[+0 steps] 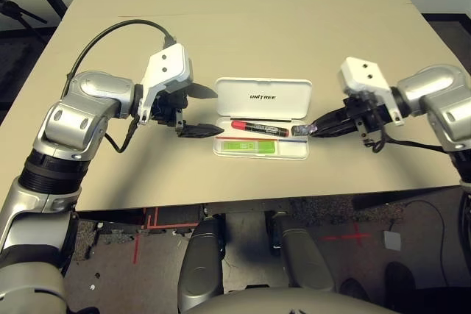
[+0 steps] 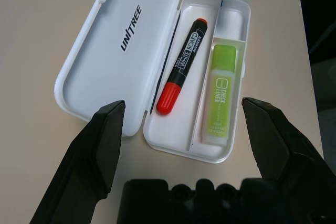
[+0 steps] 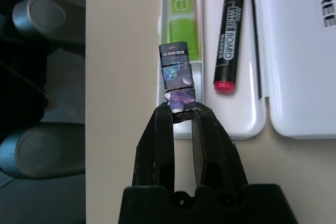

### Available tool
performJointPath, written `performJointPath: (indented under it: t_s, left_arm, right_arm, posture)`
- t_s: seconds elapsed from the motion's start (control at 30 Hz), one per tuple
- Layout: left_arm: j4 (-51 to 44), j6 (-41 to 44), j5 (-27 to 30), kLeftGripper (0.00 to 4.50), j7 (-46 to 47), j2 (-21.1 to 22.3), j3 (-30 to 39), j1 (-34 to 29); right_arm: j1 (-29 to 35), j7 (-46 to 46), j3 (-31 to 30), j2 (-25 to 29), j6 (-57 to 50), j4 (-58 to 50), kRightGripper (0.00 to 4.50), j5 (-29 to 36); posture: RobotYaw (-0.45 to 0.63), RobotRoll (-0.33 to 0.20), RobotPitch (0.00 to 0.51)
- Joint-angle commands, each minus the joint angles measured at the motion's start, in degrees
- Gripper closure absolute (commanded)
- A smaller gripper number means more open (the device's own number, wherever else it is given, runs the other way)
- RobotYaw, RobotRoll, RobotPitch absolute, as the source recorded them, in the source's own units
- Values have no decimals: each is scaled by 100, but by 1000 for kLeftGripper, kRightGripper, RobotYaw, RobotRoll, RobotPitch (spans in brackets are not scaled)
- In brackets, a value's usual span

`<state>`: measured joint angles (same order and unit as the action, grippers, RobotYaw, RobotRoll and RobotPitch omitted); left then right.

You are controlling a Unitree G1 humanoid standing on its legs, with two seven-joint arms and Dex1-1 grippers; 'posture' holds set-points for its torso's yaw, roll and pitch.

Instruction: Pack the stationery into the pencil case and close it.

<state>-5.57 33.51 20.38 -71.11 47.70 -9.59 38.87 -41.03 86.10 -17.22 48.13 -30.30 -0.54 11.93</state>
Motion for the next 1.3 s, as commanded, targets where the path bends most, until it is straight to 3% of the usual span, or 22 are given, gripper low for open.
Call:
performJointPath:
  t_s: [0.03, 0.63, 1.03, 1.3]
  left_arm:
    - [99, -74, -40, 0, -43, 25, 32, -4]
    - [-36, -49, -31, 0, 83, 34, 81, -186]
    - [358, -3, -164, 0, 165, 72, 90, 48]
    - [1004, 64, -390, 0, 391, 92, 135, 380]
  right_arm:
    - [90, -38, -133, -10, -60, -135, 4277, -46]
    - [382, -575, -345, -279, -254, -179, 4277, -203]
    - [369, -153, -91, -147, 149, 246, 30, 40]
    - [443, 596, 612, 353, 856, 997, 30, 524]
  posture:
    - [35, 0, 186]
    - [47, 0, 190]
    - [42, 0, 193]
    - [35, 0, 192]
